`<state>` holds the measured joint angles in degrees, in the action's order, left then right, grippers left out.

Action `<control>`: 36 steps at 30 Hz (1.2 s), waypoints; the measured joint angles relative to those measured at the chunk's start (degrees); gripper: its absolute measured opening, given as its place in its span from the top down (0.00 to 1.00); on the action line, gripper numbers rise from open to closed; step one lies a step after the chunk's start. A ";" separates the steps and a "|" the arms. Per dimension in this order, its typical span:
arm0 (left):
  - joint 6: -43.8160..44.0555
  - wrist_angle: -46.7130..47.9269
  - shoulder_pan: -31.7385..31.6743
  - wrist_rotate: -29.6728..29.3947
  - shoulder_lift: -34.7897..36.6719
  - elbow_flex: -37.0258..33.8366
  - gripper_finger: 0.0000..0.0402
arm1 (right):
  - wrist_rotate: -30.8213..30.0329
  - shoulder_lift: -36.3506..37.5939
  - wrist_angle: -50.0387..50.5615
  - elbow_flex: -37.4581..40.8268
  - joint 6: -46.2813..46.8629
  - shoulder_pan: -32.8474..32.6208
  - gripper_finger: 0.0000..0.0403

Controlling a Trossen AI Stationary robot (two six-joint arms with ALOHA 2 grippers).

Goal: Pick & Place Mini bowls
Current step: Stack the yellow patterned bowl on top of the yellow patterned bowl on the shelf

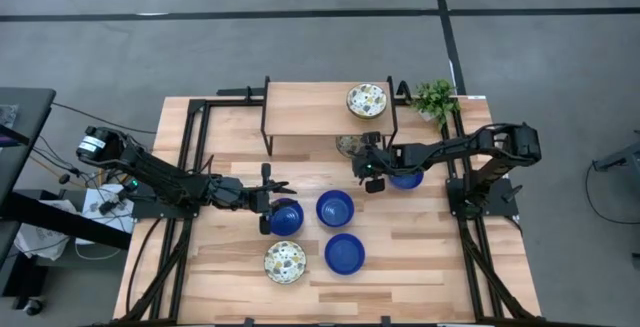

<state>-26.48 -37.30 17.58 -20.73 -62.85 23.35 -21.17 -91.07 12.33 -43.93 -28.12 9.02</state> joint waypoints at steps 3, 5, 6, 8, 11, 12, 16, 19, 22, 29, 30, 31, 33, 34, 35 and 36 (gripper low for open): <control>-0.01 -0.01 0.00 0.00 0.00 0.00 0.74 | 0.05 -0.03 -0.55 0.06 0.10 -0.03 0.69; -0.01 -0.01 0.01 0.00 0.00 0.00 0.74 | 0.04 -0.04 -1.54 0.09 -0.06 -0.03 0.70; 0.00 -0.02 0.02 0.00 0.00 0.00 0.74 | 0.02 -0.04 -1.79 0.15 -0.39 -0.03 0.70; -0.02 -0.02 0.01 0.00 0.00 0.02 0.74 | -0.01 -0.04 -2.11 0.16 -0.50 -0.03 0.69; -0.02 -0.04 0.01 0.00 0.00 0.02 0.74 | 0.00 -0.07 -2.09 0.16 -0.40 -0.03 0.69; -0.02 -0.04 0.02 0.00 0.00 0.02 0.74 | 0.02 -0.07 -2.12 0.16 -0.38 -0.03 0.70; -0.02 -0.04 0.02 0.00 0.00 0.02 0.74 | 0.02 -0.09 -2.46 0.16 -0.37 0.10 0.69; -0.02 -0.07 0.00 0.00 0.00 0.02 0.74 | 0.02 -0.11 -2.61 0.18 -0.28 0.10 0.70; -0.02 -0.20 0.00 0.00 0.00 0.02 0.74 | 0.02 -0.11 -2.79 0.18 -0.08 0.10 0.70; -0.02 -0.22 0.00 0.00 0.00 0.02 0.74 | -0.70 -0.17 -3.96 0.20 1.26 0.10 0.70; -0.04 -0.22 0.00 0.00 0.00 0.02 0.74 | -0.74 -0.15 -3.77 0.18 1.33 0.10 0.70; -0.03 -0.22 0.00 0.00 0.00 0.02 0.74 | -0.76 -0.15 -3.70 0.18 1.54 0.10 0.70; -0.04 -0.22 0.00 0.00 0.00 0.02 0.74 | -0.79 -0.15 -3.83 0.18 2.10 0.10 0.70; -0.04 -0.24 0.00 0.00 0.00 0.02 0.74 | -0.84 -0.15 -3.99 0.18 2.12 0.10 0.70; -0.04 -0.22 0.00 0.00 0.00 0.02 0.74 | -1.02 -0.16 -4.44 0.23 2.19 0.10 0.70; -0.10 -0.24 0.00 0.00 0.00 0.02 0.74 | -1.15 -0.17 -4.90 0.25 2.32 0.10 0.70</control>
<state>-26.58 -37.54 17.58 -20.73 -62.85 23.38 -22.32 -91.24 7.43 -43.68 -25.80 9.13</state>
